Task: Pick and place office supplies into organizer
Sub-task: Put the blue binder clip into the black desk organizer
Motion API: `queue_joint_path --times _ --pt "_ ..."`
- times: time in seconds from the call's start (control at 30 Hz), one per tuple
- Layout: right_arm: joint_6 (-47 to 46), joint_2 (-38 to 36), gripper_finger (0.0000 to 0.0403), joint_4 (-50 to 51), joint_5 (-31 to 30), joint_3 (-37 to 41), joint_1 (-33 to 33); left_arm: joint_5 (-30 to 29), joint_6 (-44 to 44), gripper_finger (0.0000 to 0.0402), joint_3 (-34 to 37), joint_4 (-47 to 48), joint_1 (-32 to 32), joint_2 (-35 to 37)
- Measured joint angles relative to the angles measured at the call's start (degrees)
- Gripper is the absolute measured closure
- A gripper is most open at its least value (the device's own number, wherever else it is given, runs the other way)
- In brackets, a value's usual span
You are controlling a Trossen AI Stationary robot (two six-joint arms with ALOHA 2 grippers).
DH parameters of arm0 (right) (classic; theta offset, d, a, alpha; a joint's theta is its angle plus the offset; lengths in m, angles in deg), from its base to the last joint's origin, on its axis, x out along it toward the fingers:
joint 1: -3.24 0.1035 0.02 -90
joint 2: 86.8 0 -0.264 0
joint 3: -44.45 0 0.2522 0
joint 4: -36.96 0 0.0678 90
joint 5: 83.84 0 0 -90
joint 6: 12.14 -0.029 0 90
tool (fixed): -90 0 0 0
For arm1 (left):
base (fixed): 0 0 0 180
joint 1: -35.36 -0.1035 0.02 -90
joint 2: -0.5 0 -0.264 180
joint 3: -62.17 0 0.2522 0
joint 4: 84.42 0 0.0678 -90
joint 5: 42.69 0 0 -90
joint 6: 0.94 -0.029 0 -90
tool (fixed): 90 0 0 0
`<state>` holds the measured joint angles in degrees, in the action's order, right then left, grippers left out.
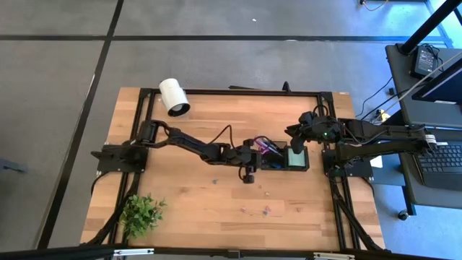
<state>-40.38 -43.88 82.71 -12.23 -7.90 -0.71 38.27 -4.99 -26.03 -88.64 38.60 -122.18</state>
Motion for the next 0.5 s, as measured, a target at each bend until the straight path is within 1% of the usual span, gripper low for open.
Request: queue_joint_path --times 0.13,0.2,0.27,0.37,0.5 --pt "0.3 0.0 0.0313 0.0 0.0 0.0 0.0 3.6 -3.6 0.029 0.0 12.1 0.4 4.6" --pt "0.3 0.0 0.0313 0.1 0.0 0.0 0.0 4.2 -3.2 0.029 0.0 18.9 0.8 7.1" --pt "0.4 0.0 0.0313 0.2 0.0 0.0 0.0 4.5 1.7 0.029 0.0 26.6 1.0 9.7" --pt "0.5 0.0 0.0313 0.2 0.0 0.0 0.0 5.0 11.8 0.029 0.0 37.1 1.4 13.2" --pt "2.1 0.0 0.0313 0.2 0.0 0.0 0.0 8.8 23.6 0.0281 0.0 49.2 2.5 15.8"
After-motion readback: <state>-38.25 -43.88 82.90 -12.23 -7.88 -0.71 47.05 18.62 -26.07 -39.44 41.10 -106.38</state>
